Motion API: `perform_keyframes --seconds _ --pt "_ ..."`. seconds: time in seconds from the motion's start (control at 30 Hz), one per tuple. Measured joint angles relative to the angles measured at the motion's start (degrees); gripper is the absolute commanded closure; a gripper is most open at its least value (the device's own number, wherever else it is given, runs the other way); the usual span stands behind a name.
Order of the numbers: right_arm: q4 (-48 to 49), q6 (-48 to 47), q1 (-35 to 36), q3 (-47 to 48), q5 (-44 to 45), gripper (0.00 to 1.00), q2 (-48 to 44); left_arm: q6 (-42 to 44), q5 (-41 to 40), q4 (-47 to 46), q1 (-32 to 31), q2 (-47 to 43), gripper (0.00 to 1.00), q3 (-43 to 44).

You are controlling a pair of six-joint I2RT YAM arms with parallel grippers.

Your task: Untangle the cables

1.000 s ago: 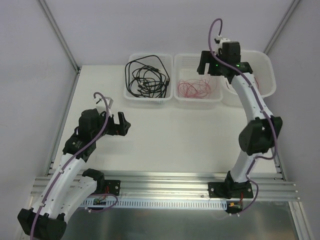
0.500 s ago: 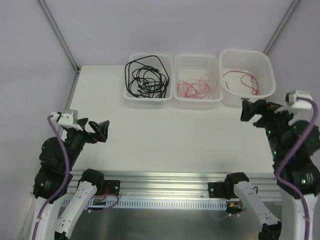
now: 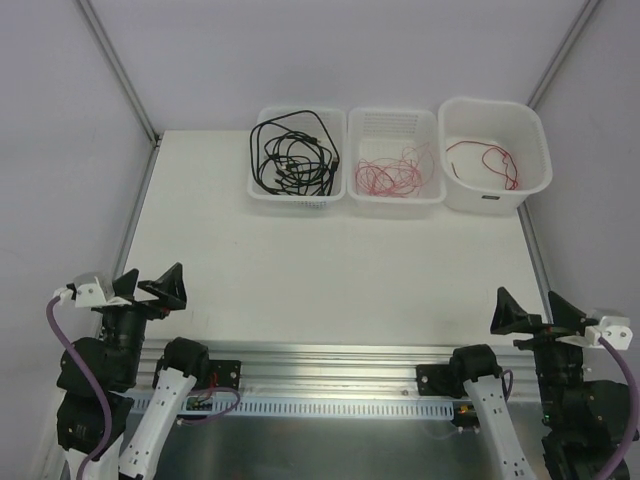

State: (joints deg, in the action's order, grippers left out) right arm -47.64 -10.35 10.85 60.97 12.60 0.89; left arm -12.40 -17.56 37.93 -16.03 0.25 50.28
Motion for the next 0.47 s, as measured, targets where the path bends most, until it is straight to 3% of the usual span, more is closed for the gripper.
perform_keyframes --seconds 0.47 --pt "-3.3 -1.3 0.0 -3.9 1.6 0.03 -0.7 -0.6 -1.1 4.6 0.0 0.0 0.01 -0.9"
